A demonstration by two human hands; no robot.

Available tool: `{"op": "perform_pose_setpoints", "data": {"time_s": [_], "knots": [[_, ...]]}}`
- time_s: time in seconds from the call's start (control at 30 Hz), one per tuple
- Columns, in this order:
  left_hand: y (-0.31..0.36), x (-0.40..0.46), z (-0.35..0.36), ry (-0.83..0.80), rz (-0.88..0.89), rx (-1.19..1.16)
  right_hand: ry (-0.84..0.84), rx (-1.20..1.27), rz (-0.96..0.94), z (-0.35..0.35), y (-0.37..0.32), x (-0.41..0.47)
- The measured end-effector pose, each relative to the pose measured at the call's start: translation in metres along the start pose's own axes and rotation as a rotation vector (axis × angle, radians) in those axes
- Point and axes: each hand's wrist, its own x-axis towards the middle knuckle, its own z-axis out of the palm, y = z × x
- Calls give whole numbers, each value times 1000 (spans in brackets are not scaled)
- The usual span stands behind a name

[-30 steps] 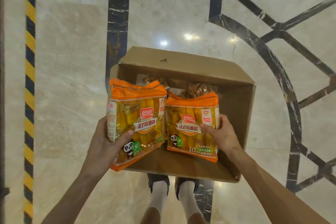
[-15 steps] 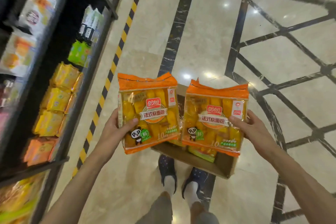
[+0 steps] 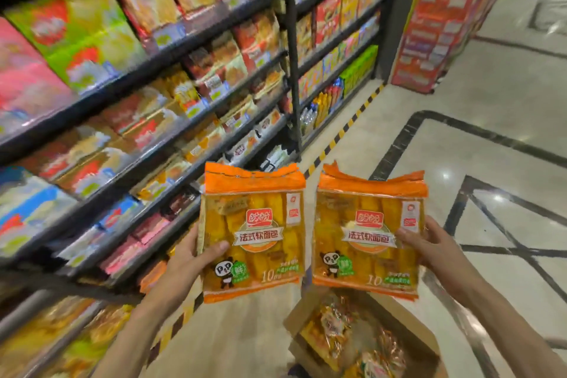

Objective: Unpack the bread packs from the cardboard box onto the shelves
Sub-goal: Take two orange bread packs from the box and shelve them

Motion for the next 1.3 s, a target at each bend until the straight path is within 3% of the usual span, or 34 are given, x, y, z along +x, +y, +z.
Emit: {"op": "perform_pose_setpoints", "data": {"time_s": [0.17,0.37,0.77,0.9,1.3], "knots": [[38,-80,-29,236,96,-45,-212,-68,-155,46,-80,-5],[22,-195,-63,515,140,-203,-457,-153,-285,113,-136,-28],[-52,-448,-106,977,236,-360,-936,-226,-339,302,-166,-153],[-78,-514,-134,1073,261,-364,-1037,-227,-356,366,-158,-204],[-145,-654,-240,1152,335,-339,-1198,-235,-435,526,-115,-346]]}}
